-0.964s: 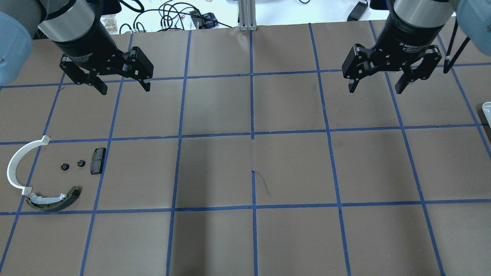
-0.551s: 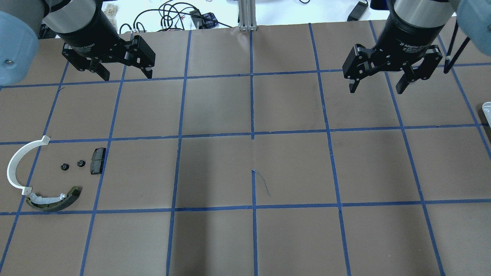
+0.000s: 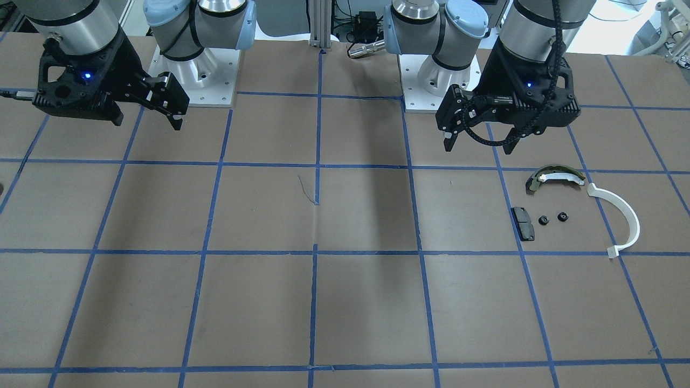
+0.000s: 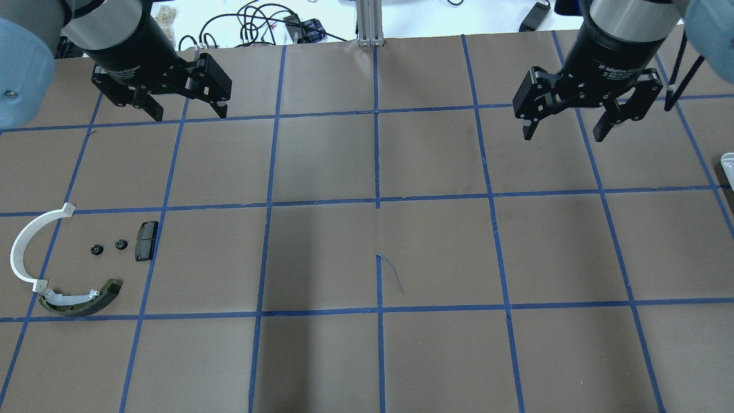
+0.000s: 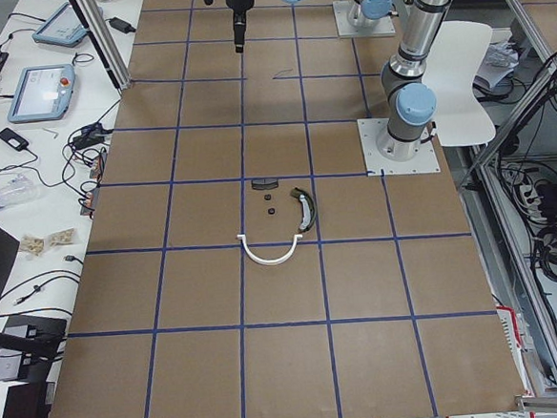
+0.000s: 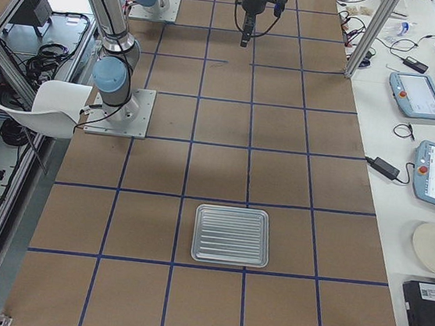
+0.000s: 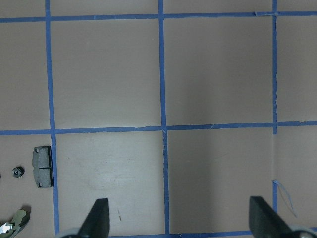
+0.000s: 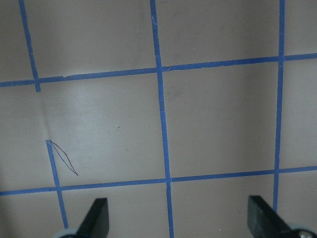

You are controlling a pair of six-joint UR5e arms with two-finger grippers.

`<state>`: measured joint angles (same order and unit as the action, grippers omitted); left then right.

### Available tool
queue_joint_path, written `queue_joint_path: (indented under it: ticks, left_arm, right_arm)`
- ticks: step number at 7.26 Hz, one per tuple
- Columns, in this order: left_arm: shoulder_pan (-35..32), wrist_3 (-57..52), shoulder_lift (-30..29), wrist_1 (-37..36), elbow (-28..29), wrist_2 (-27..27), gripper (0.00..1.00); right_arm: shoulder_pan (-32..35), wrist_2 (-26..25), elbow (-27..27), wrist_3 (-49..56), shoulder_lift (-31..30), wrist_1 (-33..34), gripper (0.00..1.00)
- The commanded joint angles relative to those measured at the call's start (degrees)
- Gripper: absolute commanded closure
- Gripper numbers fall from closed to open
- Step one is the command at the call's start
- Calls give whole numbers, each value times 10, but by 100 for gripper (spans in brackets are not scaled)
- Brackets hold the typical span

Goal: Place bearing gear from tray to pile

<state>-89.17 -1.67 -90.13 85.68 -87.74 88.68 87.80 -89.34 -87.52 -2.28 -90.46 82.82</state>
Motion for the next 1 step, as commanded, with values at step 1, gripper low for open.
queue_joint_path:
  ticks: [1]
  left_arm:
    - [0, 0, 0, 2, 0, 0, 0]
  right_arm:
    - [0, 3, 1, 0, -2, 0, 0]
